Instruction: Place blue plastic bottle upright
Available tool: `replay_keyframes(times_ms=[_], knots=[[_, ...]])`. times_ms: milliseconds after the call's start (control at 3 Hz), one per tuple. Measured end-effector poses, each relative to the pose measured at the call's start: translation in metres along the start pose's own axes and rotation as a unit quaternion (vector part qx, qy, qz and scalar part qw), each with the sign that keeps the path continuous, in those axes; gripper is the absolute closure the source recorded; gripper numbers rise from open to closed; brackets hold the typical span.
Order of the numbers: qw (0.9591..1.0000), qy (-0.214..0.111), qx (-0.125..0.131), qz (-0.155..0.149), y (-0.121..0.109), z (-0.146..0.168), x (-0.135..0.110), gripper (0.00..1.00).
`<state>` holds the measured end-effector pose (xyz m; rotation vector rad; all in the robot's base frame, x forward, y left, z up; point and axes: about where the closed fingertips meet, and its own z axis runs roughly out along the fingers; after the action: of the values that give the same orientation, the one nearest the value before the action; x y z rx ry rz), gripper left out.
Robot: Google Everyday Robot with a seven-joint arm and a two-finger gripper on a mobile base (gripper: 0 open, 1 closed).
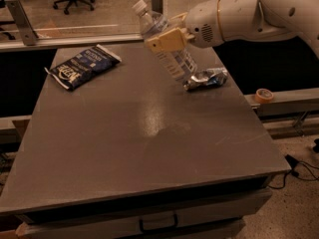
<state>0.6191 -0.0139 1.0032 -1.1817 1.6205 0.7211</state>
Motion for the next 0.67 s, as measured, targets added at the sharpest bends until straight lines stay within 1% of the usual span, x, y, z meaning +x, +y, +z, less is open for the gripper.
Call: replay_keyframes(times_ms=[333, 667], knots=[[0.9954, -0.09, -0.014, -0.03, -0.0088, -0.0095, -0.0031, 1.0], [0.992, -0.101, -0.02, -0.073, -0.0035, -0.0034, -0.0072, 1.0]])
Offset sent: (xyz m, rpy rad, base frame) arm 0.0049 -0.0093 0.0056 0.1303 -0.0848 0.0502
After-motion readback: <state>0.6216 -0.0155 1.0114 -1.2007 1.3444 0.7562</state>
